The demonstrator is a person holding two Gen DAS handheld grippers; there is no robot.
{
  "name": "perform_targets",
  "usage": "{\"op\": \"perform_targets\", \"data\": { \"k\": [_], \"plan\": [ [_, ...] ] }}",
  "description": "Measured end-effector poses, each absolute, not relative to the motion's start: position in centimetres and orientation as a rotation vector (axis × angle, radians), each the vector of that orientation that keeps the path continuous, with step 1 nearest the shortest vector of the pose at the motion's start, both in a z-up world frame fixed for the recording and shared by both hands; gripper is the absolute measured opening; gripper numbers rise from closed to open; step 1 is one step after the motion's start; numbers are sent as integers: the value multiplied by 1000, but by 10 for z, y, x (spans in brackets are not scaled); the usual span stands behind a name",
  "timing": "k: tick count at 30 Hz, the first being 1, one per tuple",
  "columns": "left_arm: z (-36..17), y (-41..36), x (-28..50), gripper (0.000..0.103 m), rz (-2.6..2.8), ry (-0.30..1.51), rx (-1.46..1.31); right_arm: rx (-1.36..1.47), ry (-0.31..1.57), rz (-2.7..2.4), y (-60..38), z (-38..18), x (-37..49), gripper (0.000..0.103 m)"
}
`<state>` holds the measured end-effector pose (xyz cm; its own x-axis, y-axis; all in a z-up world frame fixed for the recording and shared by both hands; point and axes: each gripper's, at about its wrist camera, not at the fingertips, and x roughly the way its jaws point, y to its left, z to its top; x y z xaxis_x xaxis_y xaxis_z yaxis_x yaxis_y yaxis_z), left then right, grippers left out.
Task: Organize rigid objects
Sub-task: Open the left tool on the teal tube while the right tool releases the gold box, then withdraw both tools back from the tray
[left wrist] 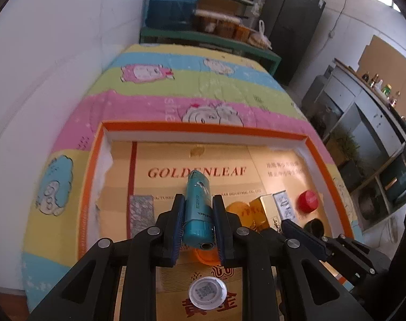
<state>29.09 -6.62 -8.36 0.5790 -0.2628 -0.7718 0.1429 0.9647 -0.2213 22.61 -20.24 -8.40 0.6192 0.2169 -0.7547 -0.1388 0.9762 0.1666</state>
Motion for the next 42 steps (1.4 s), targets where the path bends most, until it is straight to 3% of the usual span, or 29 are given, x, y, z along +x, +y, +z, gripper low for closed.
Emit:
{"op": "perform_targets", "data": {
  "k": [15, 18, 22, 29, 34, 42],
  "plan": [
    [-96, -67, 296, 22, -233, 955, -135, 93, 883, 213, -203, -87, 226, 19],
    [-94, -68, 293, 27, -231, 939, -125, 91, 881, 215, -202, -87, 225, 19],
    [-88, -66, 288, 42, -221, 917, -119, 91, 868, 213, -202, -84, 222, 21],
    [-80, -65, 279, 56, -221, 892, -104, 95, 862, 191, -205, -80, 217, 31],
    [-69, -63, 266, 57, -224, 860, -102, 92, 842, 160, -211, -73, 209, 39],
    [-47, -62, 227, 57, -220, 794, -87, 90, 808, 111, -218, -60, 187, 40]
  ]
}}
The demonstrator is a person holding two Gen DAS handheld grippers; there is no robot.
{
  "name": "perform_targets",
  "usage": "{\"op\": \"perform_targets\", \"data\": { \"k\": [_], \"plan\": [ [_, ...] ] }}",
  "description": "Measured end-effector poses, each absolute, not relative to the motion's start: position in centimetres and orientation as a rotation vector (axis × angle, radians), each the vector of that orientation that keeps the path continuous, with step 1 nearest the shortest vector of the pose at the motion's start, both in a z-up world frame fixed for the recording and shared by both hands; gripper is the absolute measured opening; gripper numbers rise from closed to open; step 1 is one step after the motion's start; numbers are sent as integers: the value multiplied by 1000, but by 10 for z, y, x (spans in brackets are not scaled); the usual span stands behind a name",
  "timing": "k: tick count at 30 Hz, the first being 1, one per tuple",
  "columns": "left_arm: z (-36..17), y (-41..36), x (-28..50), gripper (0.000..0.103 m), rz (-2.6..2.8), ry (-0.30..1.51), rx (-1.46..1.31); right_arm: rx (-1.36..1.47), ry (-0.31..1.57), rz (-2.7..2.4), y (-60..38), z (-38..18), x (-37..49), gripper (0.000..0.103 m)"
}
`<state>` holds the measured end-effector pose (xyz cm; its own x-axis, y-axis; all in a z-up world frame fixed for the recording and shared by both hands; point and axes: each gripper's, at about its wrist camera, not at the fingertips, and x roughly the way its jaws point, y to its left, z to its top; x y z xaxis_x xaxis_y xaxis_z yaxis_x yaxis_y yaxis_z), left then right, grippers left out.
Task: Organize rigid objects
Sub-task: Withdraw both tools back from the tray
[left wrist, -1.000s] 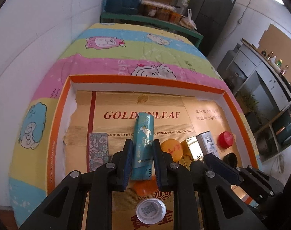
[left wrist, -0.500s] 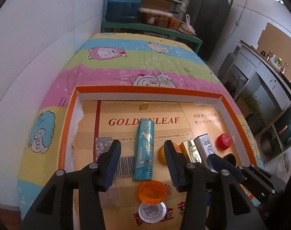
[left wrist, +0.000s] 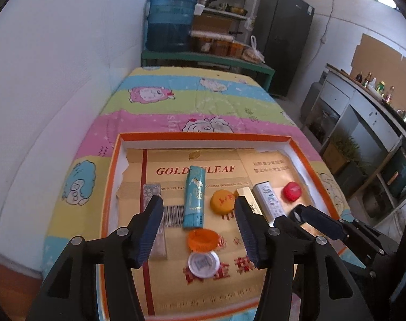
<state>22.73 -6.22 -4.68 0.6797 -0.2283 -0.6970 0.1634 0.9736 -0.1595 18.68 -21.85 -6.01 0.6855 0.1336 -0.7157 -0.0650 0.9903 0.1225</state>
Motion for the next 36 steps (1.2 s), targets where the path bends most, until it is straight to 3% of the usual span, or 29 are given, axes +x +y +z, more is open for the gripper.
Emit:
{"op": "perform_targets", "data": {
  "k": [36],
  "plan": [
    [28, -44, -6, 57, -123, 597, -40, 26, 630, 24, -202, 24, -1, 40]
  ]
}}
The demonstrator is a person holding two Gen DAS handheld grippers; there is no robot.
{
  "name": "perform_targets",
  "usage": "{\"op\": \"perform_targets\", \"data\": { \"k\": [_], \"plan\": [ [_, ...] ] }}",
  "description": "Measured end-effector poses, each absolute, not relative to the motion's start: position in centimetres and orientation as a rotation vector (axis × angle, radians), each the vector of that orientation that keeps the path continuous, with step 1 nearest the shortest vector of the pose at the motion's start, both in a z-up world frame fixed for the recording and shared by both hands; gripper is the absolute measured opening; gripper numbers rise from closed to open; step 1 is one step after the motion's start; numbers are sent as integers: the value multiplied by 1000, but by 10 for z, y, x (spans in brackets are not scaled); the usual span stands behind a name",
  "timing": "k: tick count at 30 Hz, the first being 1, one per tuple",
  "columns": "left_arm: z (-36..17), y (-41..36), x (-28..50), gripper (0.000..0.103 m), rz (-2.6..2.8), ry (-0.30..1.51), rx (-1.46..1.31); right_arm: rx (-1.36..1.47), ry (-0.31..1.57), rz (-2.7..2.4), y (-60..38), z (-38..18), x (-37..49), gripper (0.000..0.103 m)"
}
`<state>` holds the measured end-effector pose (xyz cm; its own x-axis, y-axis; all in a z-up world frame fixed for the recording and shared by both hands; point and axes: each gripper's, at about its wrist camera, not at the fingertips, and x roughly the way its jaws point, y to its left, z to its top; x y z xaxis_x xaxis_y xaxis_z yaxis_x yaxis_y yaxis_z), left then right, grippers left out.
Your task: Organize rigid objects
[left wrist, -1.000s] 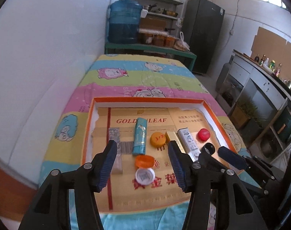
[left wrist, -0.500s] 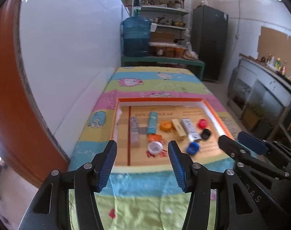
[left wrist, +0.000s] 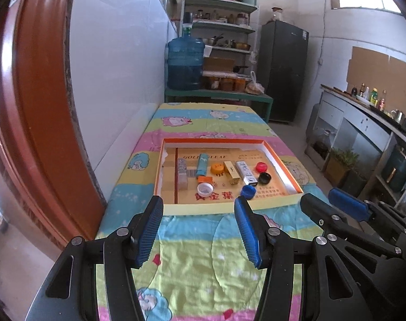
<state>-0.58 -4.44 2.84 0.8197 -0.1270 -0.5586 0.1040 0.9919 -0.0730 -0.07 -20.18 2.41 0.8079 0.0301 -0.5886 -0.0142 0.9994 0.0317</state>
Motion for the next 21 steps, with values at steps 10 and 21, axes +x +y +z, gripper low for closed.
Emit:
{"op": "perform_targets", "data": {
  "k": [10, 21],
  "plan": [
    [33, -40, -39, 57, -84, 590, -26, 32, 586, -10, -199, 33, -32, 41],
    [37, -34, -49, 57, -56, 571, -22, 31, 585, 6, -193, 33, -37, 41]
  ]
}}
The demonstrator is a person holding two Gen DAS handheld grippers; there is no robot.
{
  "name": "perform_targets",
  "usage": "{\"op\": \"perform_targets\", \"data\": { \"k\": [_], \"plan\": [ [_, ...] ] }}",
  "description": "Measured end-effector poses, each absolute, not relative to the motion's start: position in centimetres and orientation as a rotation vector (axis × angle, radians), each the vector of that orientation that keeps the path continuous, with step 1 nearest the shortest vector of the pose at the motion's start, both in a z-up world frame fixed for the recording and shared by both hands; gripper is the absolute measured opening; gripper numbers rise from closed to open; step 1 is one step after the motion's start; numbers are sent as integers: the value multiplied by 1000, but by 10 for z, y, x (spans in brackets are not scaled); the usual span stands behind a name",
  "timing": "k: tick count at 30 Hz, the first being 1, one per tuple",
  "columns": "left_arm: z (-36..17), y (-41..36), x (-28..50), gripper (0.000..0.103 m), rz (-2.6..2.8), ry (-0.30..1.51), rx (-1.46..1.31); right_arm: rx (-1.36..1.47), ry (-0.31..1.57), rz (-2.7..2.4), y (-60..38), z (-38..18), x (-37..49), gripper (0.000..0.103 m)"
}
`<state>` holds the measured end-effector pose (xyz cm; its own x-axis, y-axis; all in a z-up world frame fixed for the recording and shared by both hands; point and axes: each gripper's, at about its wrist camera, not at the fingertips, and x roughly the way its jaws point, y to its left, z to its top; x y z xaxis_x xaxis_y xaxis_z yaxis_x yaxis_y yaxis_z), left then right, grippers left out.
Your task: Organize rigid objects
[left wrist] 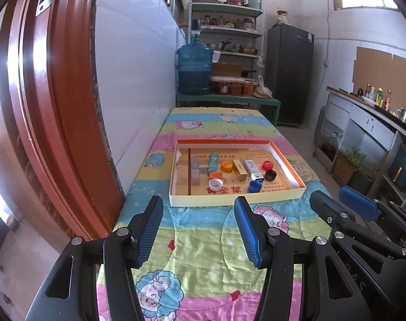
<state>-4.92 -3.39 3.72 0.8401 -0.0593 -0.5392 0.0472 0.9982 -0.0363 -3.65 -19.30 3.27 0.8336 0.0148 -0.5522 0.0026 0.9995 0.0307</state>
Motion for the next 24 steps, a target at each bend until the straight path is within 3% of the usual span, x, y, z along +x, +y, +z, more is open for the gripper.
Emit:
{"op": "perform_targets", "data": {
  "k": [24],
  "plan": [
    [36, -35, -44, 57, -52, 574, -21, 31, 598, 15, -190, 29, -33, 41]
  ]
}}
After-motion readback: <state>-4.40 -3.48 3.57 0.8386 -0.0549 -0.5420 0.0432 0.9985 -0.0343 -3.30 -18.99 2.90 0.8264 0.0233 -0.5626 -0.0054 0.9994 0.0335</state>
